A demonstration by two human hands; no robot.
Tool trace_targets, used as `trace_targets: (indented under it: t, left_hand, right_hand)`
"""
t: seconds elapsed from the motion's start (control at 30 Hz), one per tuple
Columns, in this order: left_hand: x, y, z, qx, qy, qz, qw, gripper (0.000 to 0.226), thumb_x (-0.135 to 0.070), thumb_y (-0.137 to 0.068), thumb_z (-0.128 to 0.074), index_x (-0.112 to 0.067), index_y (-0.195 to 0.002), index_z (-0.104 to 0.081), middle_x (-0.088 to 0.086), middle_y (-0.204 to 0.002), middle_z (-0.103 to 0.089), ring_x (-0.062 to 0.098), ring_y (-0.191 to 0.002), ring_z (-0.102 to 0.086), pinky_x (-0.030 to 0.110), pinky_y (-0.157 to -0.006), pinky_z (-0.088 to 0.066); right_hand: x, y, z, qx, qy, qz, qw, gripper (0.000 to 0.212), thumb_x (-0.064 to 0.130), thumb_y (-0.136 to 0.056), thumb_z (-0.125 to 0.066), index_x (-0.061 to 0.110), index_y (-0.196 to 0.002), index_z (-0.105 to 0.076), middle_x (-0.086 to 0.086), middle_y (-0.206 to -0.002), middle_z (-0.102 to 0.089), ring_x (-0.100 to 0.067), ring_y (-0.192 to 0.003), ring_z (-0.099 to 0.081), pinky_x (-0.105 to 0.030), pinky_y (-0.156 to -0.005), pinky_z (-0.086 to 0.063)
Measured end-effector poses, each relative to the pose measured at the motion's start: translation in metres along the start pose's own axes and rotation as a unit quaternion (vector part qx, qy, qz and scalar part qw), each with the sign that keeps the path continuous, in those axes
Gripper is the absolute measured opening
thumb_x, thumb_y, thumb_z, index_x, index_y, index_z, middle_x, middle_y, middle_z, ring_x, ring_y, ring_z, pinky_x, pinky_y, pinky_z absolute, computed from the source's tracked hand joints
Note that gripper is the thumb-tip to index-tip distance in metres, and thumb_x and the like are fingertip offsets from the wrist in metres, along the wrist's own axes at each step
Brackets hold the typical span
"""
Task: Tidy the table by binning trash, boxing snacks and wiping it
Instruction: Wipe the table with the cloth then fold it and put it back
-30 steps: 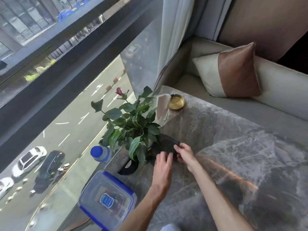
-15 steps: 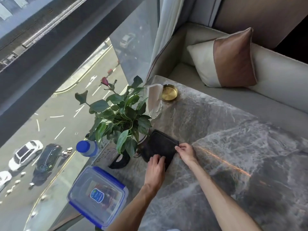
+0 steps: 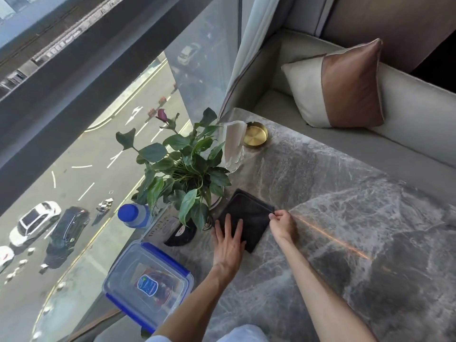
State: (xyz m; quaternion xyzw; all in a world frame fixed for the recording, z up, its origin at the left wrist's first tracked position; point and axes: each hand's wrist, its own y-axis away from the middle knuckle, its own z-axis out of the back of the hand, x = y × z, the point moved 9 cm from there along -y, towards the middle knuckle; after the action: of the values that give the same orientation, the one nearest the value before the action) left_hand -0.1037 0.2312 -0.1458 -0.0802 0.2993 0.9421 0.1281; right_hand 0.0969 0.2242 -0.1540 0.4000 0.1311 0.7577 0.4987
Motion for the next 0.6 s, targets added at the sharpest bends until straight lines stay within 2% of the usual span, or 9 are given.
trace_targets:
  t: [0.07,0.13,0.2,0.27,0.33,0.43,0.6]
  left_hand:
    - [0.001,0.000,0.002,0.002,0.009,0.005,1.000,0.065,-0.040,-0.100,-0.038,-0.032,-0.154,-0.002,0.015,-0.162,0.016,0.044,-0.148,0.009,0.054,-0.122,-0.006]
    - [0.002,0.001,0.003,0.006,0.021,0.014,1.000,0.069,-0.043,-0.098,-0.042,-0.034,-0.154,-0.001,0.014,-0.161,0.019,0.042,-0.149,0.010,0.054,-0.122,-0.004]
    - [0.004,0.003,0.004,0.006,0.035,0.024,0.999,0.077,-0.048,-0.095,-0.046,-0.033,-0.153,0.002,0.014,-0.161,0.019,0.039,-0.149,0.012,0.053,-0.122,-0.003]
    - [0.007,0.005,0.002,0.009,0.065,0.038,0.997,0.087,-0.053,-0.090,-0.051,-0.032,-0.153,0.006,0.014,-0.160,0.021,0.036,-0.149,0.016,0.054,-0.121,0.000]
    - [0.007,0.006,-0.002,0.014,0.081,0.048,0.995,0.095,-0.057,-0.087,-0.054,-0.033,-0.153,0.009,0.013,-0.160,0.024,0.034,-0.148,0.021,0.057,-0.120,0.002]
    - [0.007,0.007,-0.003,0.020,0.078,0.051,0.995,0.100,-0.060,-0.084,-0.056,-0.035,-0.152,0.013,0.011,-0.159,0.027,0.033,-0.147,0.024,0.058,-0.120,0.004]
    - [0.003,0.011,0.004,0.055,0.069,0.058,0.994,0.103,-0.055,-0.084,-0.060,-0.034,-0.152,0.014,0.012,-0.158,0.029,0.034,-0.147,0.025,0.060,-0.120,0.001]
  right_hand:
    - [0.004,0.003,0.001,-0.013,0.032,0.017,0.999,0.004,0.026,-0.089,-0.060,0.022,-0.090,-0.059,-0.006,-0.105,-0.071,-0.030,-0.100,-0.064,-0.035,-0.084,-0.046]
    - [0.011,0.009,0.008,-0.047,0.070,0.058,0.995,0.013,0.021,-0.089,-0.057,0.019,-0.101,-0.056,-0.008,-0.109,-0.065,-0.033,-0.103,-0.062,-0.037,-0.081,-0.046]
    - [0.027,0.020,0.016,-0.085,0.110,0.170,0.976,0.027,0.016,-0.087,-0.059,0.016,-0.113,-0.053,-0.010,-0.117,-0.057,-0.033,-0.107,-0.058,-0.040,-0.083,-0.047]
    - [0.042,0.036,0.007,-0.062,0.196,0.327,0.922,0.043,0.021,-0.086,-0.063,0.018,-0.128,-0.051,-0.005,-0.131,-0.052,-0.028,-0.117,-0.053,-0.039,-0.091,-0.047]
    - [0.037,0.045,-0.012,0.005,0.322,0.392,0.862,0.058,0.034,-0.090,-0.058,0.030,-0.144,-0.037,0.002,-0.151,-0.037,-0.024,-0.137,-0.037,-0.040,-0.102,-0.042]
    - [0.020,0.041,-0.024,0.071,0.407,0.361,0.836,0.065,0.046,-0.096,-0.043,0.040,-0.152,-0.011,0.008,-0.163,-0.010,-0.023,-0.150,-0.010,-0.046,-0.114,-0.029]
    - [0.025,0.045,-0.025,0.136,0.430,0.309,0.837,0.072,0.040,-0.096,-0.048,0.039,-0.153,-0.004,0.006,-0.164,0.003,-0.027,-0.151,0.002,-0.049,-0.118,-0.018]
